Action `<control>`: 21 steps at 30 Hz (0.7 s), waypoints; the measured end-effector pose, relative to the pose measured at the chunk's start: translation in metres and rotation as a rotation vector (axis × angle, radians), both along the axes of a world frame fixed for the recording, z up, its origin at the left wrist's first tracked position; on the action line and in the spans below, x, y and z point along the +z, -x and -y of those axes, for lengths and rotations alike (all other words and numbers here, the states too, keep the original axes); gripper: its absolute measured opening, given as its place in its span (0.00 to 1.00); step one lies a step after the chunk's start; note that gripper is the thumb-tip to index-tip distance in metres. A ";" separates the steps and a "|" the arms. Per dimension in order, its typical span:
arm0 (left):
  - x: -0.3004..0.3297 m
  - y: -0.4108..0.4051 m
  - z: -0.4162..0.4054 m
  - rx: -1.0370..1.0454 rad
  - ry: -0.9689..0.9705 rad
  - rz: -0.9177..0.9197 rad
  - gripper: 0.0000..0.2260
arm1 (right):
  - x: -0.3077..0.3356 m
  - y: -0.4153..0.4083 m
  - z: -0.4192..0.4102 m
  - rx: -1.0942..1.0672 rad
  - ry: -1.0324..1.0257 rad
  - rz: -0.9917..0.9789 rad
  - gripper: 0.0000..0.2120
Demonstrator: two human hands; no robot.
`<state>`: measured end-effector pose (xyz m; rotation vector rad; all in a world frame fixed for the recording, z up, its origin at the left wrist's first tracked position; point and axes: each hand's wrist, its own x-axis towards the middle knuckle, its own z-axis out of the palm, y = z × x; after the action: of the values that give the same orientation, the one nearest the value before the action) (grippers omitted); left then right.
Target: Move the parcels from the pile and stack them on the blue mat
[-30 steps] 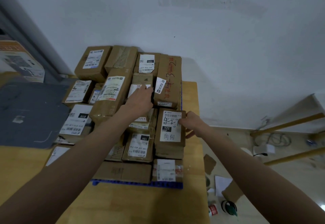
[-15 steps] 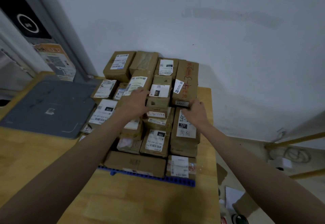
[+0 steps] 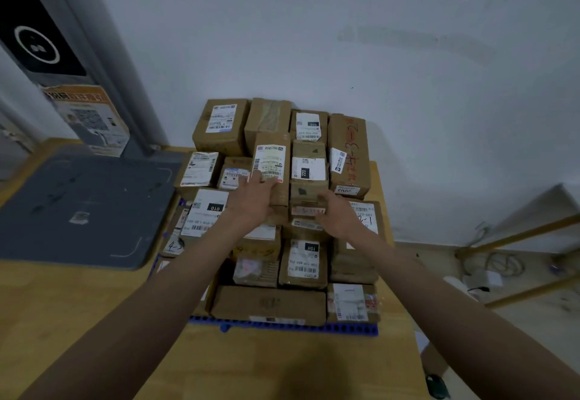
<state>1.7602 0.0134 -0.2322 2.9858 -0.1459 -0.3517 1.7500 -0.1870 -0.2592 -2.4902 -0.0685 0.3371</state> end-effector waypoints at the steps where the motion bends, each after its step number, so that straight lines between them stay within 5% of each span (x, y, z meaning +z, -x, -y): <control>1: -0.001 0.000 -0.001 -0.014 -0.003 0.009 0.31 | 0.001 0.001 -0.002 -0.009 0.022 0.000 0.25; 13: -0.009 0.004 -0.017 -0.104 0.013 -0.018 0.39 | 0.014 0.016 -0.024 -0.008 0.379 0.016 0.23; 21: 0.011 0.038 -0.025 -0.054 0.068 -0.054 0.41 | 0.036 0.038 -0.026 0.068 0.239 0.000 0.30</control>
<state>1.7225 0.0380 -0.2215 2.9064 -0.2281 -0.4247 1.7116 -0.1614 -0.2235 -2.7291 -0.1198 0.3937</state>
